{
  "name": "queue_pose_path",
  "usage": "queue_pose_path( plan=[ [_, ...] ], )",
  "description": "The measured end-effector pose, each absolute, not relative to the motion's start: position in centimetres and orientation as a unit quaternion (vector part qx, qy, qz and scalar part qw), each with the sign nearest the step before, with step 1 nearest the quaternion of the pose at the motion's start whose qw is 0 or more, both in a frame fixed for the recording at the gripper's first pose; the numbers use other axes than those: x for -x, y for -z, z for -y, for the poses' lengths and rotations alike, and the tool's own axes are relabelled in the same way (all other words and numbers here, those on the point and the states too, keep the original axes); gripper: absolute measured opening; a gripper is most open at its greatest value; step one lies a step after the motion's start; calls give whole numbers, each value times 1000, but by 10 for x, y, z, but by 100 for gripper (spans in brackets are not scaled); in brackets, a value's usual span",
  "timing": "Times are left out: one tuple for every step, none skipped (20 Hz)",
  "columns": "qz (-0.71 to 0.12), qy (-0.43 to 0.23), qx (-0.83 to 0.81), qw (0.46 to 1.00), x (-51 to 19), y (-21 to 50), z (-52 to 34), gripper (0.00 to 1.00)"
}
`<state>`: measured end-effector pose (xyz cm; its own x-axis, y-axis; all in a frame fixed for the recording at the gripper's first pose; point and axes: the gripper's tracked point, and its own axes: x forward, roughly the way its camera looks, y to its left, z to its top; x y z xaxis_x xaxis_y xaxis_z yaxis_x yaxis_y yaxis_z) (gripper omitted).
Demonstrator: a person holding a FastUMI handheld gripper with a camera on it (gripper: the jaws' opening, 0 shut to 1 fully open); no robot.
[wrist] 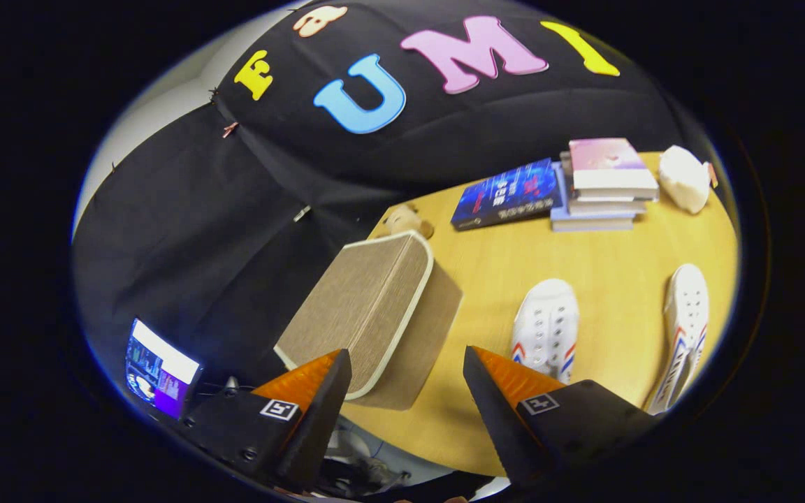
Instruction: Open the storage box then place both shoes into the box .Put the left shoe in first, then the right shoe, with the right side of both shoes facing outward in a uniform manner.
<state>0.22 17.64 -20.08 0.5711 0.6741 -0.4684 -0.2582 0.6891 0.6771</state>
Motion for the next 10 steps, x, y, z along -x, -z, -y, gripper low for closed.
queue_pose_path(
  plan=[
    [-383,-289,-289,828,1,205,-185,98],
    [-394,-302,-303,813,4,211,-194,98],
    [-403,-314,-323,797,7,213,-205,98],
    [-412,-322,-345,779,8,216,-214,98],
    [-421,-328,-365,763,8,219,-222,98],
    [-427,-335,-380,749,8,221,-228,98],
    [-429,-342,-389,740,6,224,-236,98],
    [-433,-349,-389,735,6,229,-241,98],
    [-435,-354,-391,730,6,233,-246,98],
    [-438,-359,-396,723,6,235,-251,98]
  ],
)
